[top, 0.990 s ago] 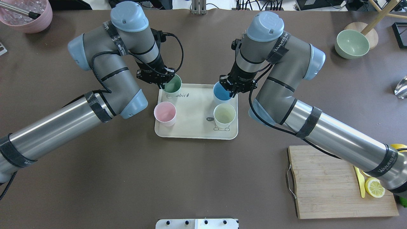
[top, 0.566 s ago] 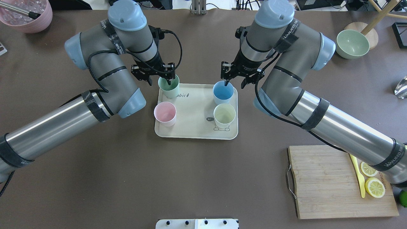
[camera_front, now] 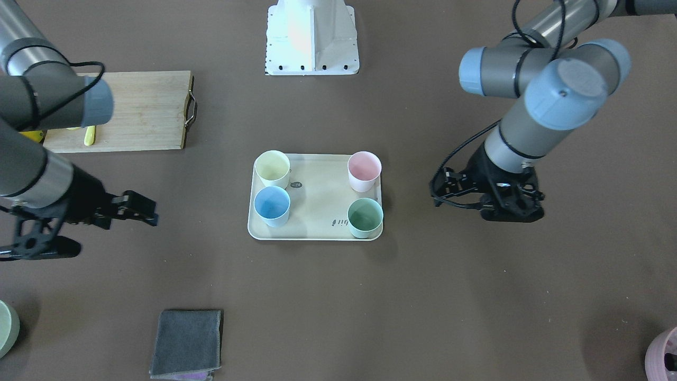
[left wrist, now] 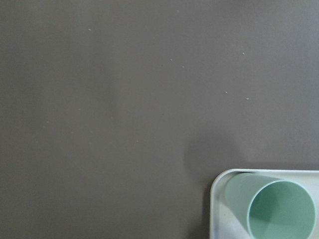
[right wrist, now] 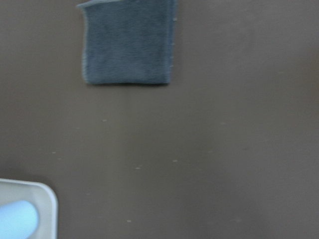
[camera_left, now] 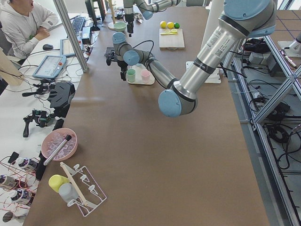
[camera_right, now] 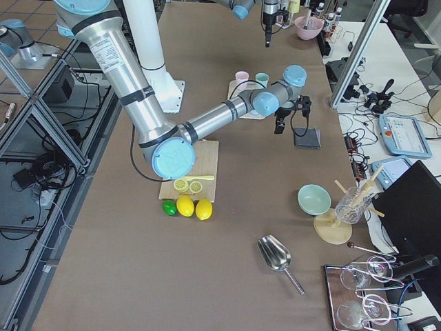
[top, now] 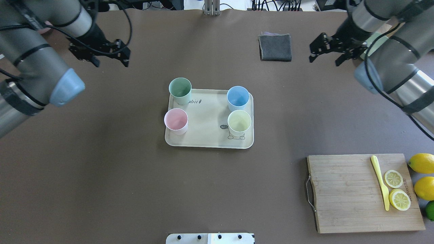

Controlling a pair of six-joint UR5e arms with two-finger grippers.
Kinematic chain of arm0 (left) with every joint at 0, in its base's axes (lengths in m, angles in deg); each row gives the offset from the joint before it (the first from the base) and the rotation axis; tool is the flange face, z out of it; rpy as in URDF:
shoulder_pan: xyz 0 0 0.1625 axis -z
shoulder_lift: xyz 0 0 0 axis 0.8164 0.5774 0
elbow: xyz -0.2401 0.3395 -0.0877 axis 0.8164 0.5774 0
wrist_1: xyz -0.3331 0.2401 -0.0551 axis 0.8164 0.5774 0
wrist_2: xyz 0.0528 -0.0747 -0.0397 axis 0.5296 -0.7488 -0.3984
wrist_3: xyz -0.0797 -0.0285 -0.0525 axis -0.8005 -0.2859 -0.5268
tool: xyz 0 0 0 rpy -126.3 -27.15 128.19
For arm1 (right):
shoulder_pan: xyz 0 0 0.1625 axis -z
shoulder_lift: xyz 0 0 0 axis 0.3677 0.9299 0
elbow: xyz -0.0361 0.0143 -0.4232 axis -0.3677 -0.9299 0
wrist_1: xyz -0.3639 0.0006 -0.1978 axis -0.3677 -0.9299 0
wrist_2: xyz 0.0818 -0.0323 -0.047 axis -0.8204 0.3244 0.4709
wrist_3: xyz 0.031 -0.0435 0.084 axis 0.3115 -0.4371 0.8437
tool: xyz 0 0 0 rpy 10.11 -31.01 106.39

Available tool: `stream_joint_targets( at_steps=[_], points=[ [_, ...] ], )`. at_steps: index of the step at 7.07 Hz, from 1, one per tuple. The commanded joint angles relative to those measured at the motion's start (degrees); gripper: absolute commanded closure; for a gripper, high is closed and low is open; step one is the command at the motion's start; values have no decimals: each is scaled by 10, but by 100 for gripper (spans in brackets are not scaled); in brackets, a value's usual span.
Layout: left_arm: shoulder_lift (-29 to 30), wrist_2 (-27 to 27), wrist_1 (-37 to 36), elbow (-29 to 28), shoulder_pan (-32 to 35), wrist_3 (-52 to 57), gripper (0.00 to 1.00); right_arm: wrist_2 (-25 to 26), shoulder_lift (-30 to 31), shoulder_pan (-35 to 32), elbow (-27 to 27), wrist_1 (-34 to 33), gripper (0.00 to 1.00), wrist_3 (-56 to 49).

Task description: Place all cups on tray

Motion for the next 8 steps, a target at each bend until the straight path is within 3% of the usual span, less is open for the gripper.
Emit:
stream_joint_targets(
  at_steps=[1,2,4,8],
  points=[
    [-87,0,-41,28,104,219,2,0,72,-99,-20,-48,0,-241],
    [-124,-1,-42,23,152,323,2,1,97,-141,-23,-81,0,-331],
    [-198,-2,-35,13,225,463,2,14,142,-192,-26,-82,0,-419],
    [-225,-1,-32,13,236,454,2,24,153,-203,-41,-80,0,-456]
  ],
)
